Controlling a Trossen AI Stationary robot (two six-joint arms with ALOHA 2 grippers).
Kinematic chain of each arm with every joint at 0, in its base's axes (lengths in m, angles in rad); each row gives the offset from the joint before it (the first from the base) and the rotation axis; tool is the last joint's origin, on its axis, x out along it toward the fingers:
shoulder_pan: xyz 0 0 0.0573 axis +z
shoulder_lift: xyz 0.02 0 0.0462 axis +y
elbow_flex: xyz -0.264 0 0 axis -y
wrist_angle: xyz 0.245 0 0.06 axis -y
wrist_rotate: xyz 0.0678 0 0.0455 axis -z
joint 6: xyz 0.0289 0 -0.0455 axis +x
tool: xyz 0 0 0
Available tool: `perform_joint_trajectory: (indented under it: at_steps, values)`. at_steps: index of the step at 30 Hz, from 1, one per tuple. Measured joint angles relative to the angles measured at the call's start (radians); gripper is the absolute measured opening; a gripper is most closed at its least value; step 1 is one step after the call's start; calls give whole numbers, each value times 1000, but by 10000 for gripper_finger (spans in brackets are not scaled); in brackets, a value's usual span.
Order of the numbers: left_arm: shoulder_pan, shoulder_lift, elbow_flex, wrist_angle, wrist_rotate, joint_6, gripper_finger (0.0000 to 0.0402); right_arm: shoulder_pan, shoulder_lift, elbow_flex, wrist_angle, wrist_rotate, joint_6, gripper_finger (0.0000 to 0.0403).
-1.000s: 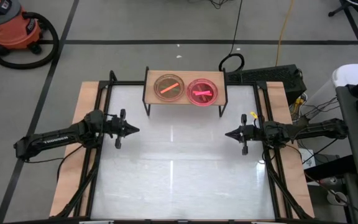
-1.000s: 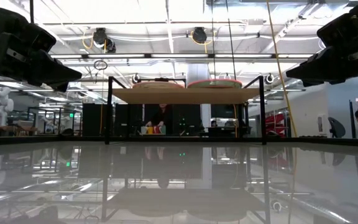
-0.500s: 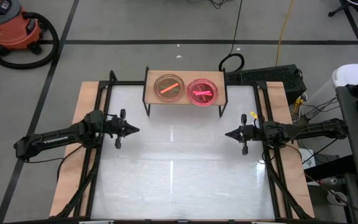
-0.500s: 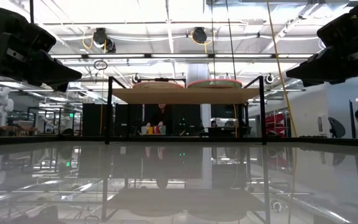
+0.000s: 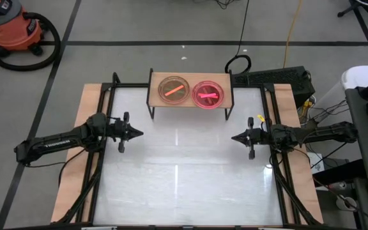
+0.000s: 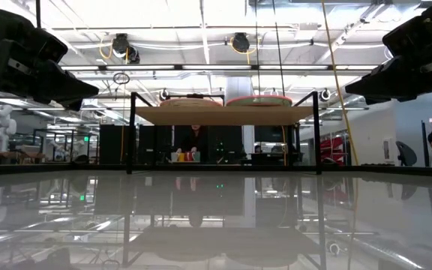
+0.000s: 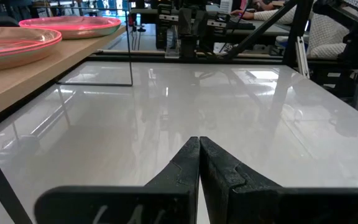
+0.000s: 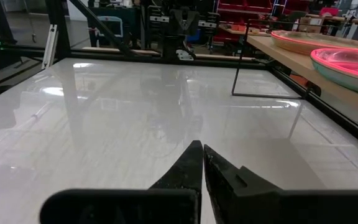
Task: Place and stack plates onto a shelf
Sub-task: Return to Home Position
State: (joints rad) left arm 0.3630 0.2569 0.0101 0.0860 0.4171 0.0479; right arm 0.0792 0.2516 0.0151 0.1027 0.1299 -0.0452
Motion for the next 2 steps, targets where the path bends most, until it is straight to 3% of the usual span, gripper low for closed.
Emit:
perform_joint_trajectory:
  at_steps: [2]
  values:
    - [0, 0, 0, 0, 0, 0, 17, 0, 0, 0, 0, 0, 0, 0]
